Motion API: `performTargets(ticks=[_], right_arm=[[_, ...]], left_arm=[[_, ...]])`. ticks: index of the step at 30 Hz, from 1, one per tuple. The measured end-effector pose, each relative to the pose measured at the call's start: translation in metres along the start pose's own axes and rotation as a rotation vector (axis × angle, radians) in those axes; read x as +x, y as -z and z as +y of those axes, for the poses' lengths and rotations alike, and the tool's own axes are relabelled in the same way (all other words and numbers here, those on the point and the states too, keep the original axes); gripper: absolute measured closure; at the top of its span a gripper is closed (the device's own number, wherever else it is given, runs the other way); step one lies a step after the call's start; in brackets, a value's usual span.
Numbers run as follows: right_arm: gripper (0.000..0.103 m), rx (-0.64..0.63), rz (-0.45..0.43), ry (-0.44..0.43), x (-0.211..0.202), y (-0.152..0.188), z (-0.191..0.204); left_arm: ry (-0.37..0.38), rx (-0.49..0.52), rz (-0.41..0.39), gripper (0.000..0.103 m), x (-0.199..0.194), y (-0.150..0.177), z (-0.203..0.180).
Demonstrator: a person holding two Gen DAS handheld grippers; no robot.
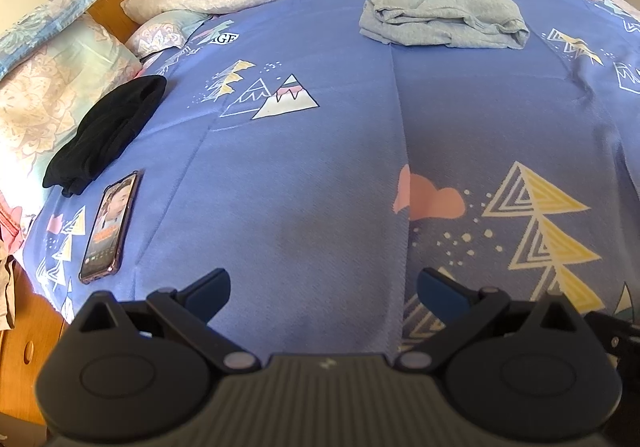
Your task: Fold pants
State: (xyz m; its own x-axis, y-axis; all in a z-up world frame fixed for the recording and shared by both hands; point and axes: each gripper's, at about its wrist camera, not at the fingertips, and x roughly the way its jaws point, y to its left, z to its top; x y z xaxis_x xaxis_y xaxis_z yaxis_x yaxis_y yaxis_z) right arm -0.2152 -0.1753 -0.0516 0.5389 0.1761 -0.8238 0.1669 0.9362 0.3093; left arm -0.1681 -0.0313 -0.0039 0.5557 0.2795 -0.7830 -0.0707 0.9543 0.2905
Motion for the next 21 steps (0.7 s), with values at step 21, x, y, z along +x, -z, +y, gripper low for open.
performTargets(ticks=[21], right_arm=[[0.000, 0.002, 0.003, -0.001, -0.0001, 0.0005, -0.0012]], left_arm=[[0.008, 0.002, -0.003, 0.000, -0.0034, -0.0016, -0.0007]])
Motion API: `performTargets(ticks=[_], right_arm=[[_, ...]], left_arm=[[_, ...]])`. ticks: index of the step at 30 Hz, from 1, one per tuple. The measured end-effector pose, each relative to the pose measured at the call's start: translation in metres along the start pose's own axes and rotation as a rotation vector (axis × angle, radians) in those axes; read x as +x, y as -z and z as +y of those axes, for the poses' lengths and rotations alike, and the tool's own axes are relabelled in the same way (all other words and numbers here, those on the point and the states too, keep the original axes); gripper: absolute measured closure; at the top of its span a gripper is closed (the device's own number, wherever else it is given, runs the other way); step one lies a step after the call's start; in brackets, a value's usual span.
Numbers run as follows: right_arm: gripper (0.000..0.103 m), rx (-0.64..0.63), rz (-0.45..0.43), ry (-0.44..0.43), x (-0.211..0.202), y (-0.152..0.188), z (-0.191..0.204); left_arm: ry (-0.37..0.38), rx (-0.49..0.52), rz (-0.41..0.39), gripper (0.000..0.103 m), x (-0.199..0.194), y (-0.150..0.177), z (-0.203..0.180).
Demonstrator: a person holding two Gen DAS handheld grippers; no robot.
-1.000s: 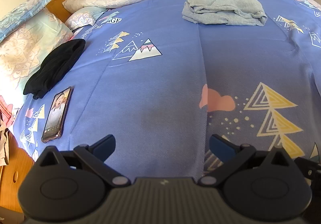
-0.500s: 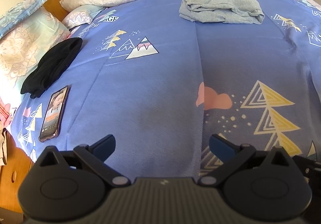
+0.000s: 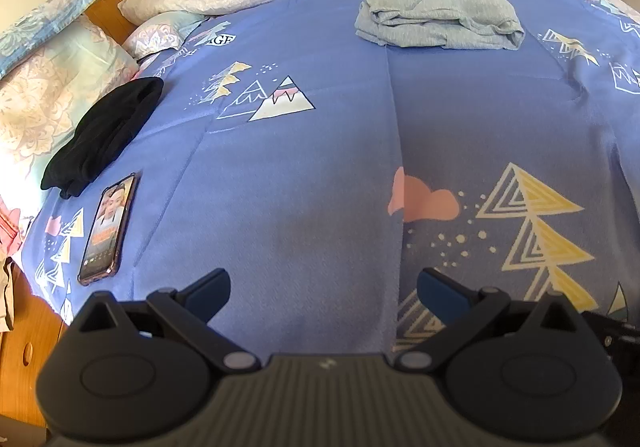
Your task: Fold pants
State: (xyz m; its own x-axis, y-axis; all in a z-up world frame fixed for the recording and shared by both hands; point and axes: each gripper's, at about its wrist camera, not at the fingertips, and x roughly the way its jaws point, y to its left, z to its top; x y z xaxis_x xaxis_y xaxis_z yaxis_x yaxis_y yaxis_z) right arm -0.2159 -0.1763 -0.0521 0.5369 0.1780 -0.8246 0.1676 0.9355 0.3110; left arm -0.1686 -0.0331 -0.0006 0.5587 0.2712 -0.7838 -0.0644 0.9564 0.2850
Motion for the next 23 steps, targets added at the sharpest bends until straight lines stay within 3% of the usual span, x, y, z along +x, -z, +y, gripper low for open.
performTargets(ticks=[23], right_arm=[[0.000, -0.002, 0.001, 0.000, -0.0002, 0.0000, -0.0006]], left_arm=[[0.044, 0.008, -0.049, 0.000, -0.0096, -0.0017, 0.0006]])
